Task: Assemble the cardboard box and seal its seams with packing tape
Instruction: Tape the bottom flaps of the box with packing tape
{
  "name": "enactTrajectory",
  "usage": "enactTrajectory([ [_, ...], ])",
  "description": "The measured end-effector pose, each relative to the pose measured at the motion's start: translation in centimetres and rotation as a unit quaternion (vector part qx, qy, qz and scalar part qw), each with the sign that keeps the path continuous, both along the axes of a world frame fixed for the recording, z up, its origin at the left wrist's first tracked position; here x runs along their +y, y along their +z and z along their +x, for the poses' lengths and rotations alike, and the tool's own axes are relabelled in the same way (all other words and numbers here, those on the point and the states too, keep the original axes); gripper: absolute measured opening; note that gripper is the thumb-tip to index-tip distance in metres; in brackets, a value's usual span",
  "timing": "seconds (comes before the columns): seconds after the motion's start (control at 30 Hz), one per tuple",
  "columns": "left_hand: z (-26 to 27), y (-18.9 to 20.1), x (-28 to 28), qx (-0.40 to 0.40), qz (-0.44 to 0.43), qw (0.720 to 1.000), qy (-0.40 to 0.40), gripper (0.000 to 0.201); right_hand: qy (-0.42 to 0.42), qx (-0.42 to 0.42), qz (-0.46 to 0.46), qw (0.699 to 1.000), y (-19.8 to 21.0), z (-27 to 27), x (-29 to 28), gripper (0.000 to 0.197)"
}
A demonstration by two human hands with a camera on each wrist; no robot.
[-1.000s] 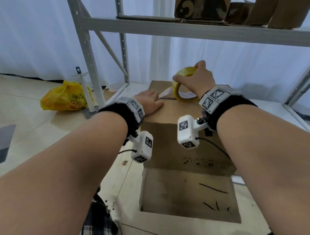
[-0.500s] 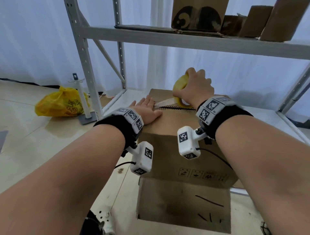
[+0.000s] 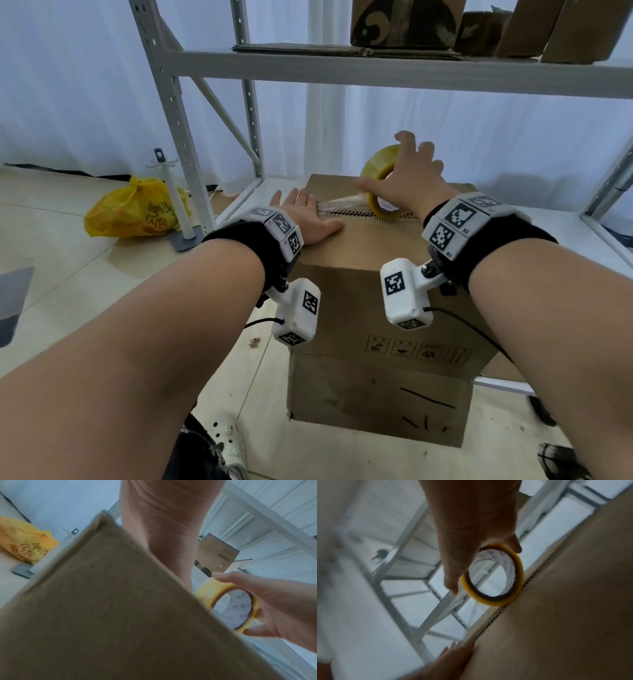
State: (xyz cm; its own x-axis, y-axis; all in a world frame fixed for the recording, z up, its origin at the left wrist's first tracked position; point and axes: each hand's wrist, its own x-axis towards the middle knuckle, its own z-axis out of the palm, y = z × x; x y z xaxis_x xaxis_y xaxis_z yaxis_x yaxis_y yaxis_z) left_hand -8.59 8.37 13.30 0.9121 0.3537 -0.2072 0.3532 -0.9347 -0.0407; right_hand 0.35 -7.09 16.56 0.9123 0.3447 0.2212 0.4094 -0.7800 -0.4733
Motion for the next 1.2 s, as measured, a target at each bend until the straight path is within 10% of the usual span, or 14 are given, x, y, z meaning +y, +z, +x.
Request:
enactTrajectory([
  [0.3,-2.3,0.7,-1.1,-0.032,-0.061,0.993,-0.096,0.078,0.019,0.064,0.130,0.989,-1.3,0.0,-1.7,0.085],
  [0.83,-0.5,0.2,-0.4,0.009,-0.011,0.995,-0.095,0.065,0.008,0.019,0.026,0.999,-0.9,-0.5,-0.5,0.084],
  [1.2,-0.2,-0.3,-0.2,-0.003,0.039,0.996,-0.076,0.071,0.033,0.088,0.120,0.988,-0.5,-0.2,-1.4,0.083],
])
